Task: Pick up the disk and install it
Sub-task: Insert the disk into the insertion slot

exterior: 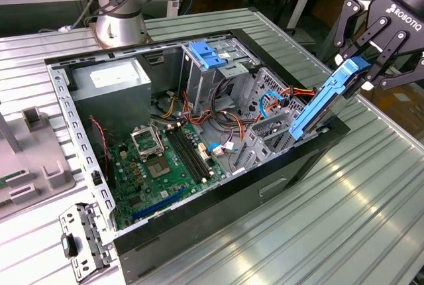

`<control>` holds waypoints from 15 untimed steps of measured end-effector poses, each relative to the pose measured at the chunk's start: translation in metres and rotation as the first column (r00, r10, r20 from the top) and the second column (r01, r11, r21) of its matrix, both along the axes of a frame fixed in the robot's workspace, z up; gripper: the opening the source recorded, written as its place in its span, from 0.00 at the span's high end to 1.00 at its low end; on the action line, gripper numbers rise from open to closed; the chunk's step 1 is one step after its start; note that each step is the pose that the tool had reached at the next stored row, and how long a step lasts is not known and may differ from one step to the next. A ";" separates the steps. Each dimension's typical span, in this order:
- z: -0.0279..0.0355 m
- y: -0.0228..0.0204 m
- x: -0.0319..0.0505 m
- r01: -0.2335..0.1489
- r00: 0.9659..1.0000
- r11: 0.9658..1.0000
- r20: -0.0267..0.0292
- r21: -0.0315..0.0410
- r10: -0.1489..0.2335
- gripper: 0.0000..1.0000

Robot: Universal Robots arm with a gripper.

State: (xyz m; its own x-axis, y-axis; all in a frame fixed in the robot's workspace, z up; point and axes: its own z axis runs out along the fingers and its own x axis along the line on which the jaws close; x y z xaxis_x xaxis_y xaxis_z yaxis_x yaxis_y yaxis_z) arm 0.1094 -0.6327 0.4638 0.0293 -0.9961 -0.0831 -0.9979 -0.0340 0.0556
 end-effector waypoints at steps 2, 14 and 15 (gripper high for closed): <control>-0.0001 0.0000 -0.0003 0.000 1.000 1.000 0.000 0.000 0.000 0.63; -0.0006 0.0004 -0.0049 0.000 1.000 1.000 0.000 0.000 0.000 0.63; -0.0006 0.0008 -0.0067 0.000 1.000 1.000 0.000 0.000 0.000 0.63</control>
State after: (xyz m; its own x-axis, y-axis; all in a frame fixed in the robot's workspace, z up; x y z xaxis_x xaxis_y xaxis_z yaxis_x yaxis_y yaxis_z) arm 0.1027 -0.6319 0.4632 0.0292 -0.9961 -0.0830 -0.9979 -0.0339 0.0556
